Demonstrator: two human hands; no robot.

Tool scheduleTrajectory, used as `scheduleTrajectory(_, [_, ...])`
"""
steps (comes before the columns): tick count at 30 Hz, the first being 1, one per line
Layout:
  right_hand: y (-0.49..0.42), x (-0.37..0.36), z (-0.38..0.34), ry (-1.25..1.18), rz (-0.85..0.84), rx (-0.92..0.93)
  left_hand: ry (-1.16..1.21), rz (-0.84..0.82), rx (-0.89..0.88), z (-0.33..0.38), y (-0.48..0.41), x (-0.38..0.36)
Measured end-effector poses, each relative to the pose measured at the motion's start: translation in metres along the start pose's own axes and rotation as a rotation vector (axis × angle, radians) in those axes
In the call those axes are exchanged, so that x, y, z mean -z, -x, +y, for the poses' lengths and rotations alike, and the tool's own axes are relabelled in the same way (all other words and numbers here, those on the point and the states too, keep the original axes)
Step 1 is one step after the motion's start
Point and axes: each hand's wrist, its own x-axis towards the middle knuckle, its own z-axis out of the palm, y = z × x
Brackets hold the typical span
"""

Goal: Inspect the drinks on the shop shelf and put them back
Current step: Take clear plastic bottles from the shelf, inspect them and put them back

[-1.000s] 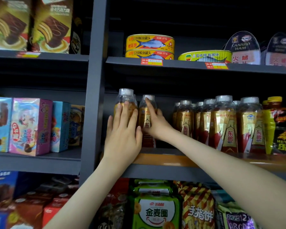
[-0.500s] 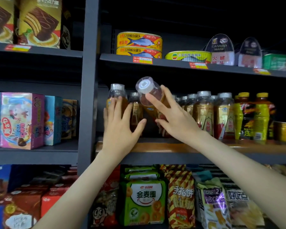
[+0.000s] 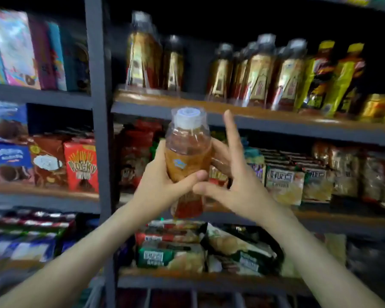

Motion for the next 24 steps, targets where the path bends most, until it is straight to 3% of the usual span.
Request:
scheduleTrajectory(3, [0.062,-0.023,0.015,-0.408,0.011,-0.228,-0.271,-0.127,0.201,-0.026,0.077,-0.023])
scheduleTrajectory(8, [0.166,-0.078,0.026,-0.469,-0.004,-0.436,-0.374,-0.281,0.468,-0.039,0.193,-0.052])
scheduleTrajectory(12, [0.219,-0.100,0.027,-0.395,-0.113,-0.482,-0.484,-0.355,0.417,-0.046,0.243,-0.054])
scheduleTrajectory(16, [0.239,-0.118,0.027,-0.310,-0.094,-0.535,-0.577,-0.418,0.362,-0.055,0.260,-0.048])
scheduleTrajectory(20, [0.233,-0.133,0.024,-0.348,-0.083,-0.658,-0.526,-0.365,0.480,-0.048,0.264,-0.038])
scheduleTrajectory(22, [0.229,-0.145,0.025,-0.443,-0.066,-0.754,-0.388,-0.278,0.671,-0.044,0.264,-0.035])
scheduleTrajectory(24, [0.230,-0.157,0.028,-0.456,-0.085,-0.809,-0.101,-0.130,0.914,-0.045,0.262,-0.030])
